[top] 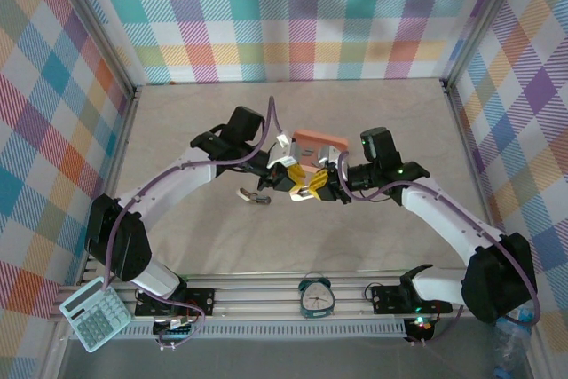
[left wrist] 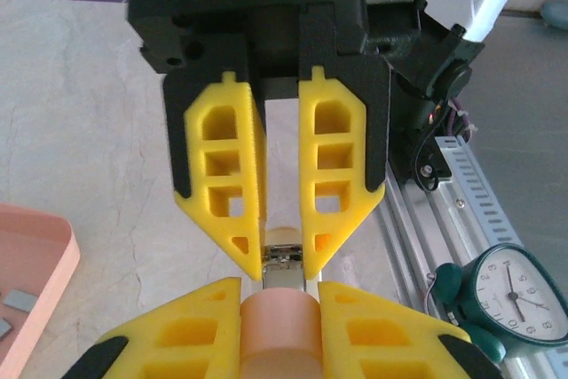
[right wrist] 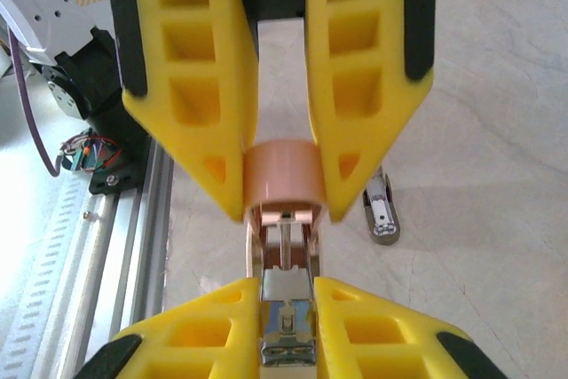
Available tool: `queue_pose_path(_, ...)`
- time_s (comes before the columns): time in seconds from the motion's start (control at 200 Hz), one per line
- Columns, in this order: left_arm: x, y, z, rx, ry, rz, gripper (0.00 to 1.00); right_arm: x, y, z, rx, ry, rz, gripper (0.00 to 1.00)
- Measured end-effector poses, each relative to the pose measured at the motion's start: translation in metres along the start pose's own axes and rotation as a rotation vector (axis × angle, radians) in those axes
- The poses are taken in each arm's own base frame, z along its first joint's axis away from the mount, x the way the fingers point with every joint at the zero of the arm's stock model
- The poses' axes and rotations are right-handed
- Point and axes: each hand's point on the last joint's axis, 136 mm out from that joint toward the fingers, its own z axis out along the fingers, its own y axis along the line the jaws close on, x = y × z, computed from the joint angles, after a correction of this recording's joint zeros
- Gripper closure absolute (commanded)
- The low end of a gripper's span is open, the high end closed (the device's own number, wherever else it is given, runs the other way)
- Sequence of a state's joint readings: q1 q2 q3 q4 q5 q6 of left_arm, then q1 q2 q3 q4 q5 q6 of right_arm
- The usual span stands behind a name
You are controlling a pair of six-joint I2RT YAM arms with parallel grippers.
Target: Load the staples into the stapler
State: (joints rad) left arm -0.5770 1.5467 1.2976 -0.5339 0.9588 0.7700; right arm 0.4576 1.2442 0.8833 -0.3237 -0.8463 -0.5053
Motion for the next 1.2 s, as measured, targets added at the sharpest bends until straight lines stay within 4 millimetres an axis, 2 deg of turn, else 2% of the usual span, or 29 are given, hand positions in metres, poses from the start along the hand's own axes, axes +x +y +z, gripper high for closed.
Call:
queue_pose_path(0.135, -0.005, 0.005, -0.007, -0.019, -0.044, -0.024, 1.00, 0.013, -0.005, 0.003, 0.018, 0.015, 0.021, 0.83)
queue_pose_path(0.24, -0.018, 0.006, -0.014, -0.036, -0.094, -0.002, 1.00, 0.023, -0.005, 0.007, 0.011, 0.028, 0.052, 0.84)
queue_pose_path(0.445, -0.036, 0.008, -0.019, -0.069, -0.178, 0.016, 1.00, 0.018, -0.010, 0.011, 0.000, -0.003, 0.055, 0.85)
queue_pose_path(0.65, -0.035, 0.014, -0.020, -0.119, -0.232, -0.014, 1.00, 0.017, -0.013, 0.012, 0.010, -0.020, 0.066, 0.82)
queue_pose_path(0.795, -0.034, 0.015, -0.022, -0.149, -0.245, -0.024, 1.00, 0.016, -0.014, 0.012, 0.020, -0.033, 0.070, 0.77)
queue_pose_path(0.985, -0.037, 0.013, -0.025, -0.165, -0.243, 0.008, 1.00, 0.011, -0.015, 0.002, 0.053, -0.048, 0.061, 0.70)
queue_pose_path(1.2, -0.026, 0.010, -0.023, -0.158, -0.202, 0.022, 1.00, 0.008, -0.011, -0.007, 0.059, -0.020, 0.037, 0.62)
